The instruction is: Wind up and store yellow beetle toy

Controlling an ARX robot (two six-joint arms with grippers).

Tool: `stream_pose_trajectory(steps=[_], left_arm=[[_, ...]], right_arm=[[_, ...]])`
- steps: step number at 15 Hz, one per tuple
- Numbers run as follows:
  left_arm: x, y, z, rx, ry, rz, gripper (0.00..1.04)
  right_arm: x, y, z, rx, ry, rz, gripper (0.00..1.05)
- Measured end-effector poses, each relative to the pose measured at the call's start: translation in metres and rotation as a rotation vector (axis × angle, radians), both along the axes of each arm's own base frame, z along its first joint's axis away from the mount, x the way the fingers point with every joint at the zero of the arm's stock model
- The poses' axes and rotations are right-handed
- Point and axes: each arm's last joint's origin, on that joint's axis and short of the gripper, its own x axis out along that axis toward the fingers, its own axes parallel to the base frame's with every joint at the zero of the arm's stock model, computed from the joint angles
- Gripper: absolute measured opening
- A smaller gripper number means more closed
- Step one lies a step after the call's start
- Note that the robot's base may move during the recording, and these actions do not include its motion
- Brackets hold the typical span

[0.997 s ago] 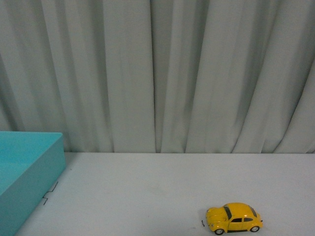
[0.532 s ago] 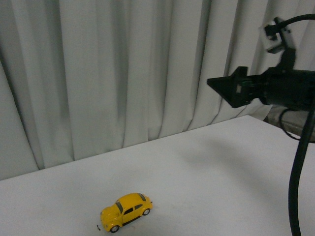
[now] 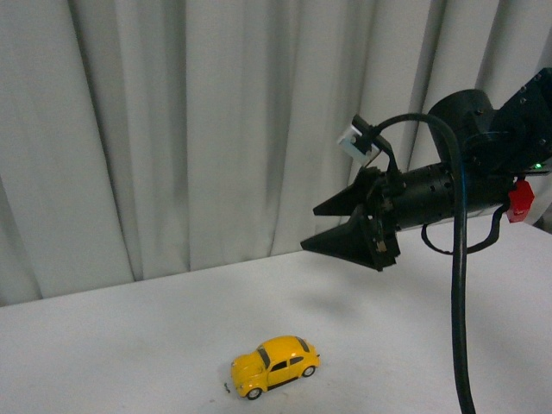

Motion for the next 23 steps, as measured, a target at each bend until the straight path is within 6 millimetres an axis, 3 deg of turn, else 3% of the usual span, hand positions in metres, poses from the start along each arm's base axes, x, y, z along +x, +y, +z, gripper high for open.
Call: stream_pose_trajectory(steps=[5,10,14,21,23], left_arm=[[0.0,0.0,0.0,0.0,0.0,0.0,0.98],[0.0,0.0,0.0,0.0,0.0,0.0,0.98],[0.0,0.0,0.0,0.0,0.0,0.0,0.98],[0.0,0.0,0.0,0.0,0.0,0.0,0.98],[0.0,0.0,0.0,0.0,0.0,0.0,0.98]], right_arm=[[0.016,0.026,-0.045,-0.287,0.051,0.379,0.98],[0.034,0.056,-0.065,-0.422,-0.013,0.57,0.98],[0.037,0.062,-0.076,-0.556,-0.037,0.603,0.98],[0.033,0.088,-0.089,-0.554,-0.033,0.626,0.98],[0.032,0.09,-0.092,-0.557,-0.019,0.625,0.81]])
